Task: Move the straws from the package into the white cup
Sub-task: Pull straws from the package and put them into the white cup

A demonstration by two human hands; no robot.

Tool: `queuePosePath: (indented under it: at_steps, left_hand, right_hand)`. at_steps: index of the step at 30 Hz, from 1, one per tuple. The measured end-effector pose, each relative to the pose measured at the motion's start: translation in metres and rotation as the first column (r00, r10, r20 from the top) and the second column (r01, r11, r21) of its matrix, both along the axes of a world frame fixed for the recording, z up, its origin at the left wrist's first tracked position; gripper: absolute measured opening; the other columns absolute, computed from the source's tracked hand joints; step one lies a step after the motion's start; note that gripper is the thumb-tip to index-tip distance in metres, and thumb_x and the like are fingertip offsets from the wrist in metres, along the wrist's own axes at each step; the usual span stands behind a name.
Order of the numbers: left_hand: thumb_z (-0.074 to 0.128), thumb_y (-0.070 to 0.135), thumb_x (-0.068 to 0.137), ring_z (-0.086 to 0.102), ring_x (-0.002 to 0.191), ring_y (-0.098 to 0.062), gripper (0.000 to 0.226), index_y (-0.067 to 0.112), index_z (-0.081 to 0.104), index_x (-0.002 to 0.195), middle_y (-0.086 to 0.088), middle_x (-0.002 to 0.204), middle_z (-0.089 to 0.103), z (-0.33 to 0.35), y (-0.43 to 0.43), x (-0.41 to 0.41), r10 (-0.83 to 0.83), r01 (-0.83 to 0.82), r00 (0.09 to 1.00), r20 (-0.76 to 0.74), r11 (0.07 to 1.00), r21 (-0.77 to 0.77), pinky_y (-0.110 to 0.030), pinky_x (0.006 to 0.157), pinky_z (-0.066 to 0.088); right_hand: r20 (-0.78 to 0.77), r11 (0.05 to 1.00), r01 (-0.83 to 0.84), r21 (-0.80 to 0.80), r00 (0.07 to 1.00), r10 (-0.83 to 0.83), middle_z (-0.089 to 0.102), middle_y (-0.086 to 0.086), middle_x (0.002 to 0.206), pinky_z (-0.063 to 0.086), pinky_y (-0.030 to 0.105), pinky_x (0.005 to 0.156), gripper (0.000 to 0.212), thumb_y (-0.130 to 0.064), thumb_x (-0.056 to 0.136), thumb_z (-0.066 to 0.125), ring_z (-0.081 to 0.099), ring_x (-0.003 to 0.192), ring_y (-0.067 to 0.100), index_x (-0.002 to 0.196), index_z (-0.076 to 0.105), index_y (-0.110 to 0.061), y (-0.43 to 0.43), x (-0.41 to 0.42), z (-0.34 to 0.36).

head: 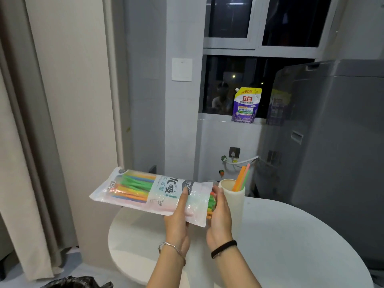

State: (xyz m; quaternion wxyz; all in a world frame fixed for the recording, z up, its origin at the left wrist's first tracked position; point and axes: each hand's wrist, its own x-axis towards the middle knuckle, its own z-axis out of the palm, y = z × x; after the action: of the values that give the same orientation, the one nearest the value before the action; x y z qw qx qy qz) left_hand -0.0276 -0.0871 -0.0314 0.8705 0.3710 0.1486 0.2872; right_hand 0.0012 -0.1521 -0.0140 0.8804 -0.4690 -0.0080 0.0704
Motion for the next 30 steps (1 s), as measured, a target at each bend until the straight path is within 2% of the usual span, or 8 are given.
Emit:
queuePosePath:
  at_steps: [5,8,13,17,19,22,27,30]
  left_hand:
    - [0.08,0.023,0.075,0.072,0.099,-0.008,0.045,0.02,0.067,0.118,0.006,0.109,0.076,0.001,0.009,-0.004,0.002,0.012,0.999,-0.05,0.96,0.28,-0.016,0.069,0.056]
    - [0.082,0.019,0.072,0.07,0.105,-0.018,0.047,0.013,0.068,0.117,-0.002,0.111,0.075,0.001,0.014,-0.007,-0.051,0.065,0.997,-0.051,0.943,0.326,-0.031,0.085,0.058]
    - [0.085,0.032,0.063,0.07,0.108,-0.021,0.06,0.014,0.067,0.117,-0.004,0.114,0.074,0.011,0.012,-0.016,-0.147,0.137,0.989,0.026,0.963,0.233,-0.037,0.093,0.053]
    - [0.082,0.036,0.058,0.07,0.106,-0.022,0.062,0.014,0.068,0.115,-0.005,0.113,0.074,0.017,0.01,-0.021,-0.069,0.064,0.997,0.026,0.985,0.163,-0.04,0.096,0.053]
    - [0.079,0.035,0.062,0.069,0.108,-0.023,0.062,0.012,0.066,0.118,-0.006,0.115,0.074,0.017,0.013,-0.023,-0.016,0.015,1.0,0.006,0.994,0.108,-0.043,0.098,0.051]
    - [0.072,0.033,0.08,0.065,0.115,-0.024,0.053,0.012,0.062,0.127,-0.007,0.123,0.07,0.017,0.017,-0.026,-0.027,0.026,1.0,0.012,0.999,0.03,-0.044,0.102,0.049]
    - [0.066,0.031,0.088,0.059,0.122,-0.028,0.049,0.011,0.058,0.132,-0.011,0.13,0.065,0.015,0.017,-0.026,-0.037,0.038,0.999,0.008,0.989,-0.14,-0.05,0.107,0.043]
    - [0.064,0.035,0.088,0.065,0.105,-0.029,0.048,0.012,0.059,0.13,-0.011,0.124,0.067,0.011,0.023,-0.024,-0.027,0.026,1.0,-0.005,0.985,-0.169,-0.042,0.08,0.056]
  right_hand:
    - [-0.125,0.966,-0.063,0.25,0.988,0.096,0.066,0.016,0.114,0.053,0.044,0.085,0.047,-0.042,0.095,0.041,0.065,0.096,0.031,0.125,0.057,-0.009,-0.002,0.007,0.003]
    - [-0.13,0.961,-0.076,0.265,0.985,0.114,0.062,0.021,0.121,0.041,0.055,0.102,0.048,-0.041,0.098,0.034,0.059,0.11,0.038,0.124,0.057,-0.008,0.003,0.006,-0.001]
    - [-0.102,0.993,0.059,0.101,0.994,-0.049,0.064,0.018,0.119,0.045,0.052,0.1,0.044,-0.037,0.099,0.036,0.061,0.108,0.034,0.12,0.058,-0.007,0.01,0.005,0.002]
    - [0.025,0.998,0.038,-0.041,0.999,-0.037,0.074,0.003,0.095,0.056,0.033,0.084,0.041,-0.041,0.098,0.033,0.069,0.092,0.019,0.098,0.066,-0.017,0.017,-0.001,-0.002]
    - [0.147,0.991,0.041,-0.128,0.989,-0.022,0.071,-0.003,0.085,0.055,0.026,0.073,0.037,-0.041,0.099,0.032,0.069,0.081,0.012,0.09,0.062,-0.021,0.018,-0.004,-0.004]
    - [0.311,0.968,0.107,-0.225,0.95,-0.033,0.056,-0.001,0.079,0.046,0.031,0.069,0.018,-0.03,0.098,0.039,0.056,0.072,0.012,0.085,0.047,-0.02,0.017,-0.006,-0.005]
    - [0.459,0.947,0.122,-0.297,0.888,0.029,0.058,-0.008,0.061,0.044,0.018,0.053,0.018,-0.02,0.095,0.049,0.055,0.056,0.001,0.077,0.048,-0.016,0.012,-0.005,-0.004]
    - [0.504,0.933,0.125,-0.336,0.861,0.066,0.06,-0.006,0.064,0.043,0.01,0.053,0.016,-0.013,0.093,0.052,0.056,0.056,-0.005,0.077,0.052,-0.012,0.005,0.001,-0.002]
